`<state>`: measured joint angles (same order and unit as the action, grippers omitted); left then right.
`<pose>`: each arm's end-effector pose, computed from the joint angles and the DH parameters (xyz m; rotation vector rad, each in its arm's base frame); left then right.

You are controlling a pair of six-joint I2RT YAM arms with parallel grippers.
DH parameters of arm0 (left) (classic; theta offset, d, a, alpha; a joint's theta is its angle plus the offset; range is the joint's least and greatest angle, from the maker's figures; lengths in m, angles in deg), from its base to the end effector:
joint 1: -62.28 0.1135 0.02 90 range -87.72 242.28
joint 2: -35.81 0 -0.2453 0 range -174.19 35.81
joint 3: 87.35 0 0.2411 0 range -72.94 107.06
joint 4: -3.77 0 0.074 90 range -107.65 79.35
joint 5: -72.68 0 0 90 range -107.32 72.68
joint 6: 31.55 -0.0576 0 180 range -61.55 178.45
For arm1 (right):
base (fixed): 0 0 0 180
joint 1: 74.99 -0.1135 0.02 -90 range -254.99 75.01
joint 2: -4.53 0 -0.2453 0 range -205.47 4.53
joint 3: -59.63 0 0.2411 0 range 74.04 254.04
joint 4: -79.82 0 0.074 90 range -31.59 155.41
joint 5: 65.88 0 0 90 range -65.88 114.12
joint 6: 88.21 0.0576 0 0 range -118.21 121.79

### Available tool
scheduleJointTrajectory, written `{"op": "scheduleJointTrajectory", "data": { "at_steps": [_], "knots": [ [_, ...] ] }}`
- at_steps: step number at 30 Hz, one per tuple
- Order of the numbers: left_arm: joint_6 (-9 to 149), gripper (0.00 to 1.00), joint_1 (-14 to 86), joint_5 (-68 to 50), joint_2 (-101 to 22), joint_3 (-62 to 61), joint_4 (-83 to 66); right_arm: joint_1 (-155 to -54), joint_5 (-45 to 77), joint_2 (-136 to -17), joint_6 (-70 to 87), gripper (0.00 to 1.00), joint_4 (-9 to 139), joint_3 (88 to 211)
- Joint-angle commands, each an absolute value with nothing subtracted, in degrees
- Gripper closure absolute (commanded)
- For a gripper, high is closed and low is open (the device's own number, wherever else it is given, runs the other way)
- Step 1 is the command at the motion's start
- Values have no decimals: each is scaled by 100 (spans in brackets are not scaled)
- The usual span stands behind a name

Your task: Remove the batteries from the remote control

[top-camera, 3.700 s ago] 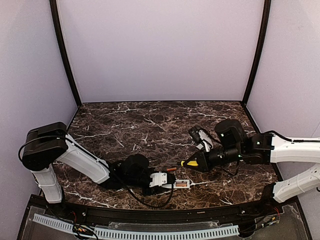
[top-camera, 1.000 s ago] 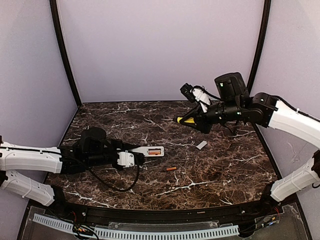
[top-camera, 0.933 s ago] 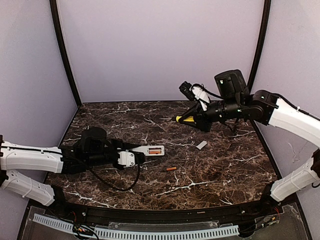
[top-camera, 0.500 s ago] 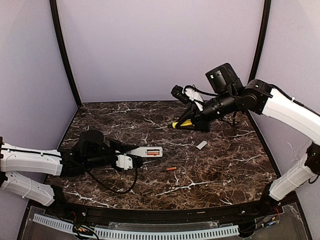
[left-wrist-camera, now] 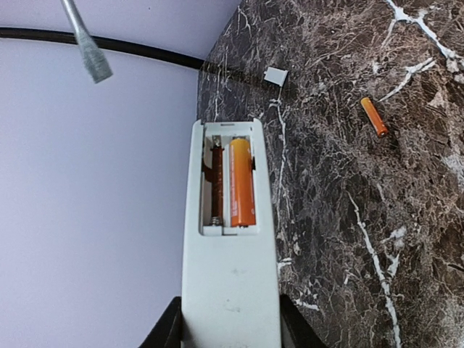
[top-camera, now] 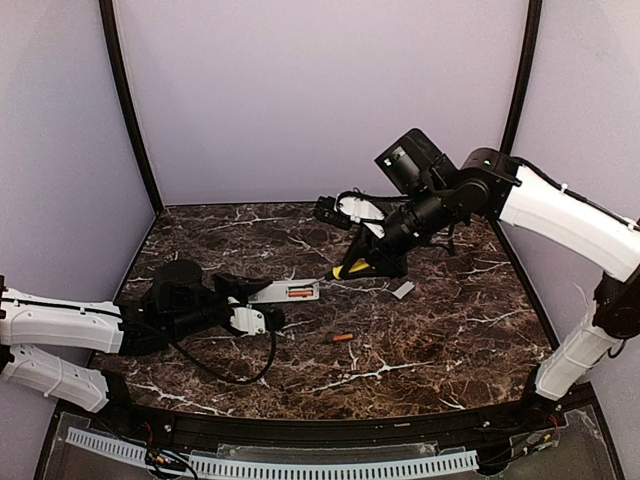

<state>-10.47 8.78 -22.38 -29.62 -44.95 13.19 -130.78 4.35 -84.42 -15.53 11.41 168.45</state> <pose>0.1632 -0.2121 0.2114 1.5599 0.9292 0.2710 0.1678 0.2815 0.3446 -1.6052 1.8909 0.7158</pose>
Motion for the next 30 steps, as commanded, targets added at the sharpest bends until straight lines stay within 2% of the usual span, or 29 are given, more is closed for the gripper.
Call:
{"op": "scheduleJointTrajectory", "data": {
  "at_steps": [1,20,30],
  "knots": [
    [-786,100,909,-2721,-2915,-4514,1803,-13204,815,-8618,-1611,100,929,17137],
    [-1426,100,909,-2322,-2378,-4788,1470,-13770,1934,-9331,-1507,100,508,17919],
    [-1519,100,905,-2213,-2368,-4824,1530,-13893,2571,-9479,-1518,100,636,17922]
  ]
}}
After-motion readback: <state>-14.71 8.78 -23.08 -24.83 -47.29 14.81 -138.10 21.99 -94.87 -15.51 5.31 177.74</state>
